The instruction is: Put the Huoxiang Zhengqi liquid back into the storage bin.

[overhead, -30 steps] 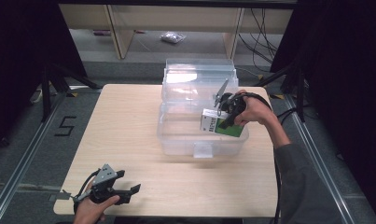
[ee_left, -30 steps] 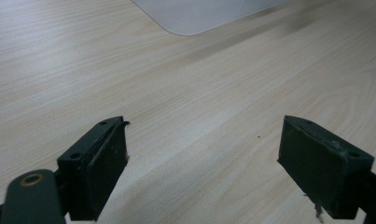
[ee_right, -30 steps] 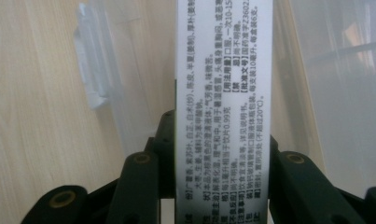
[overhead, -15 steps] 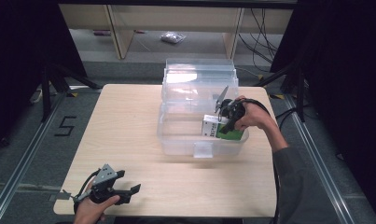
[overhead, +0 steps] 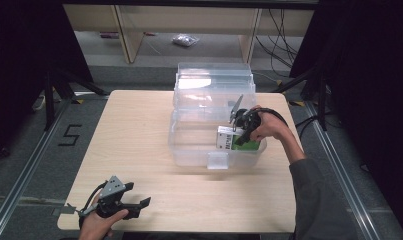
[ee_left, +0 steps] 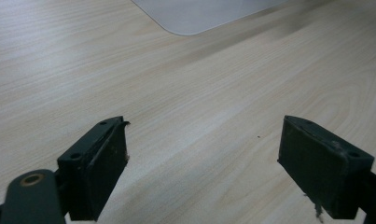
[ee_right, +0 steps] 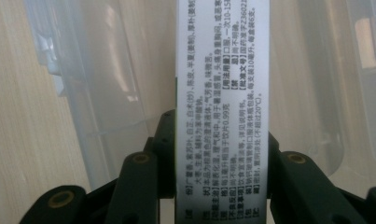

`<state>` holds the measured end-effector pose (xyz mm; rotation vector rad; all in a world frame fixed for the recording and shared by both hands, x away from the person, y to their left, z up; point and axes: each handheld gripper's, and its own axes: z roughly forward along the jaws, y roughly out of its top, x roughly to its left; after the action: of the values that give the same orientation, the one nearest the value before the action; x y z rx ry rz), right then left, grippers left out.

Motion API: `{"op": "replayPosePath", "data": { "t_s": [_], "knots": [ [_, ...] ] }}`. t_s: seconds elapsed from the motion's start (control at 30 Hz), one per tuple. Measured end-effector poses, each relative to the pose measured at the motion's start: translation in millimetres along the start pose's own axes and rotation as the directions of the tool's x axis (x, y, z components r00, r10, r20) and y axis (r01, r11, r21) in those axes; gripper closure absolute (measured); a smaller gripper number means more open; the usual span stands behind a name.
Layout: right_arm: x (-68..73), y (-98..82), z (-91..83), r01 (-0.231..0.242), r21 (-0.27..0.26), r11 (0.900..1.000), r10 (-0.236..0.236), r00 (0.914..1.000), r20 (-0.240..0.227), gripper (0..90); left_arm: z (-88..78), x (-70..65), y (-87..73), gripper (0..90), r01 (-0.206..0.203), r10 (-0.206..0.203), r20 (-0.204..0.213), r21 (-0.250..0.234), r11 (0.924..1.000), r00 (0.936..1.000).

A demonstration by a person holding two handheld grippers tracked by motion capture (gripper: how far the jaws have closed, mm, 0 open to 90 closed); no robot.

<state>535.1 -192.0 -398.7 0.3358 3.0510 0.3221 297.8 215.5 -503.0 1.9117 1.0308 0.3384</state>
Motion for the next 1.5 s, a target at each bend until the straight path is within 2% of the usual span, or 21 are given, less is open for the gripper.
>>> {"op": "replayPosePath", "data": {
  "t_s": [0.1, 0.23, 0.43, 0.47, 0.5, 0.63, 0.67, 0.73, 0.83, 0.9, 0.97, 1.03, 1.17, 1.2, 1.33, 1.37, 1.43, 1.47, 1.5],
  "knots": [
    [-1.2, -1.2, 1.7, -0.002, -0.006, 1.000, 0.002, 0.9999, -0.011, 64.4, 0.5, -0.1, -0.2, 14.9, 0.003, -0.003, 0.002, -0.005, 1.0000, 1.0000],
    [-3.9, -2.6, 5.7, 0.018, 0.009, 1.000, -0.017, 0.9998, -0.010, 64.4, 1.0, -0.2, -0.5, 14.9, 0.000, 0.000, 0.001, -0.013, 0.9999, 1.0000],
    [-2.6, -6.3, 17.3, -0.002, 0.018, 1.000, 0.003, 0.9996, -0.028, 64.2, 0.6, 0.1, -0.2, 14.9, -0.001, 0.001, 0.003, 0.001, 1.0000, 1.0000],
    [-4.5, -6.4, 19.5, 0.026, 0.015, 1.000, -0.026, 0.9990, -0.037, 64.1, 1.2, -0.2, -0.4, 14.9, 0.003, -0.003, 0.005, -0.007, 1.0000, 1.0000],
    [-3.0, -6.8, 20.1, 0.003, 0.028, 1.000, -0.002, 0.9993, -0.037, 64.0, 0.7, -0.2, -0.1, 14.9, 0.001, -0.001, 0.002, -0.002, 1.0000, 1.0000],
    [-4.0, -5.1, 21.9, 0.013, 0.022, 1.000, -0.012, 0.9991, -0.040, 62.3, 0.1, 0.1, 0.0, 14.9, -0.002, 0.002, 0.000, 0.003, 1.0000, 1.0000],
    [-4.0, -5.0, 21.4, 0.017, 0.022, 1.000, -0.016, 0.9990, -0.040, 61.8, 0.0, 0.0, 0.1, 14.9, -0.002, 0.002, -0.001, 0.004, 1.0000, 1.0000],
    [-2.0, -4.8, 17.4, -0.014, 0.019, 1.000, 0.015, 0.9990, -0.043, 59.5, 0.4, -0.1, -0.1, 14.9, -0.002, 0.002, 0.002, -0.002, 1.0000, 1.0000],
    [-1.9, -4.9, 10.7, -0.023, -0.001, 1.000, 0.023, 0.9986, -0.048, 54.8, 0.4, -0.2, 0.0, 14.9, -0.002, 0.002, 0.002, -0.003, 1.0000, 1.0000],
    [-2.3, -5.9, 5.3, -0.026, -0.035, 0.999, 0.024, 0.9986, -0.046, 53.4, 0.2, -0.4, 0.2, 14.9, -0.002, 0.002, 0.001, 0.002, 1.0000, 1.0000],
    [0.2, -7.4, 0.0, -0.065, -0.040, 0.997, 0.063, 0.9969, -0.046, 51.9, 0.4, -0.5, 0.1, 14.9, -0.002, 0.002, 0.000, 0.002, 1.0000, 1.0000],
    [-0.4, -9.4, -4.9, -0.065, -0.070, 0.995, 0.062, 0.9973, -0.038, 50.4, 0.7, -0.6, 0.0, 14.9, 0.000, 0.000, 0.001, 0.002, 1.0000, 1.0000],
    [2.2, -13.0, -13.4, -0.107, -0.101, 0.989, 0.104, 0.9940, -0.035, 47.2, 0.8, -1.1, 0.0, 14.9, 0.004, -0.004, -0.003, 0.002, 1.0000, 1.0000],
    [2.4, -13.9, -16.9, -0.108, -0.131, 0.986, 0.104, 0.9940, -0.035, 45.2, 0.9, -1.1, 0.0, 14.9, 0.004, -0.004, -0.003, 0.001, 1.0000, 1.0000],
    [7.2, -13.7, -25.5, -0.207, -0.176, 0.962, 0.205, 0.9782, -0.033, 41.6, 0.3, 0.1, 0.2, 14.9, -0.007, 0.007, 0.000, 0.005, 1.0000, 1.0000],
    [7.3, -13.7, -26.9, -0.208, -0.188, 0.960, 0.207, 0.9780, -0.026, 41.1, 0.3, 0.1, 0.2, 14.9, -0.008, 0.008, 0.000, 0.007, 0.9999, 1.0000],
    [10.0, -12.8, -29.6, -0.240, -0.198, 0.950, 0.240, 0.9704, -0.025, 40.1, 0.2, -0.1, 0.2, 14.9, -0.008, 0.008, 0.000, 0.007, 0.9999, 1.0000],
    [10.2, -12.5, -30.4, -0.227, -0.209, 0.951, 0.228, 0.9734, -0.021, 39.5, 0.1, -0.1, 0.3, 14.9, -0.008, 0.008, 0.000, 0.006, 0.9999, 1.0000],
    [12.2, -11.8, -31.8, -0.246, -0.211, 0.946, 0.248, 0.9686, -0.015, 38.3, 0.1, 0.0, 0.3, 14.9, -0.008, 0.008, -0.001, 0.004, 1.0000, 1.0000]
  ]
}}
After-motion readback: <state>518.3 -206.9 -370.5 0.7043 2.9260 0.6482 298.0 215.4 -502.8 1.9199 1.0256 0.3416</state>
